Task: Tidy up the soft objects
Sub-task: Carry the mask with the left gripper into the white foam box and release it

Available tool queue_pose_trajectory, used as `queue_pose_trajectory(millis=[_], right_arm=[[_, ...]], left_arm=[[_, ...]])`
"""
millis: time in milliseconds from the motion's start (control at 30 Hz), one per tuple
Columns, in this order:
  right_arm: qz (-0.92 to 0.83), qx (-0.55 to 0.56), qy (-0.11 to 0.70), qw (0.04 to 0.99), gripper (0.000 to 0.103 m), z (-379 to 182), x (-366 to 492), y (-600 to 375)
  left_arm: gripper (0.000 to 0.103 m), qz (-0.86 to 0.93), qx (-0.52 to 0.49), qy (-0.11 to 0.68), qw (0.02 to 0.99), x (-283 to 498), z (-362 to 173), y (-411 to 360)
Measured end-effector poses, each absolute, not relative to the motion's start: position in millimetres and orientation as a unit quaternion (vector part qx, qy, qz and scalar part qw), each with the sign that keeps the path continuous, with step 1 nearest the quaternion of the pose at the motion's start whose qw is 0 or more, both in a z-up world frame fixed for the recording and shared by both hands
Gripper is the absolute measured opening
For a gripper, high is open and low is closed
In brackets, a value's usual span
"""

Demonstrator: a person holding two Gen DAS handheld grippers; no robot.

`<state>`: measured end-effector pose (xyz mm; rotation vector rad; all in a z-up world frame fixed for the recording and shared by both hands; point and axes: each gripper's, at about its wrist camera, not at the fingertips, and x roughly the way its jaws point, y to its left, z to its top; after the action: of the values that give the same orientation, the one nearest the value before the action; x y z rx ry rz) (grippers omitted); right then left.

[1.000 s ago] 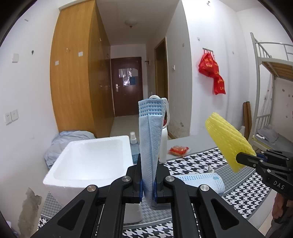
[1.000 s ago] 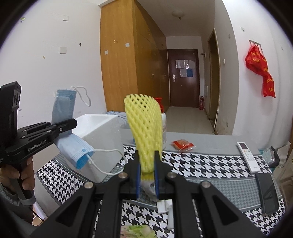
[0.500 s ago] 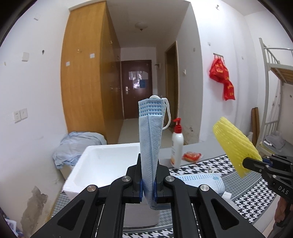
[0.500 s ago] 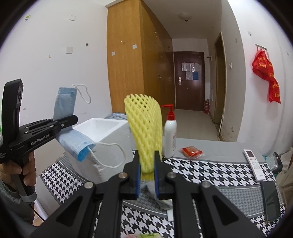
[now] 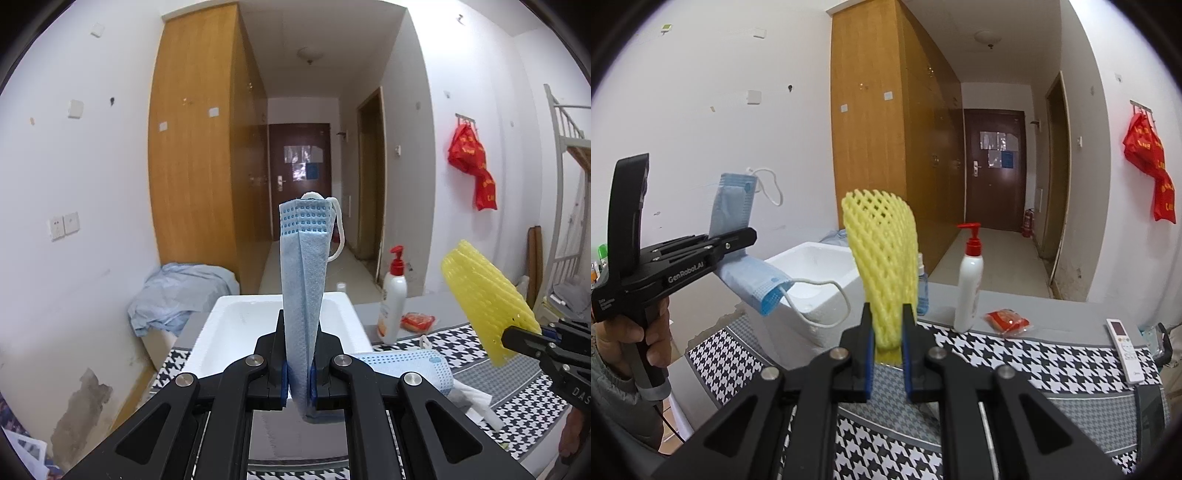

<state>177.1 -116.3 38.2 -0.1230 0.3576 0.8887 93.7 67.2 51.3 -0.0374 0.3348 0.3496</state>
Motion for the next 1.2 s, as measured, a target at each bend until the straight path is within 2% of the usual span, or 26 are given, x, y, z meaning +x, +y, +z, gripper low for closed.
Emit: queue_pose_trajectory(millis=[1200], right_arm=[[0.429,-0.073,0.175,0.883,0.015,42.3,181.8,-73.8]], left_arm=[[0.008,0.205,-0.038,0.23,0.951,153.9,28.6,125.4]])
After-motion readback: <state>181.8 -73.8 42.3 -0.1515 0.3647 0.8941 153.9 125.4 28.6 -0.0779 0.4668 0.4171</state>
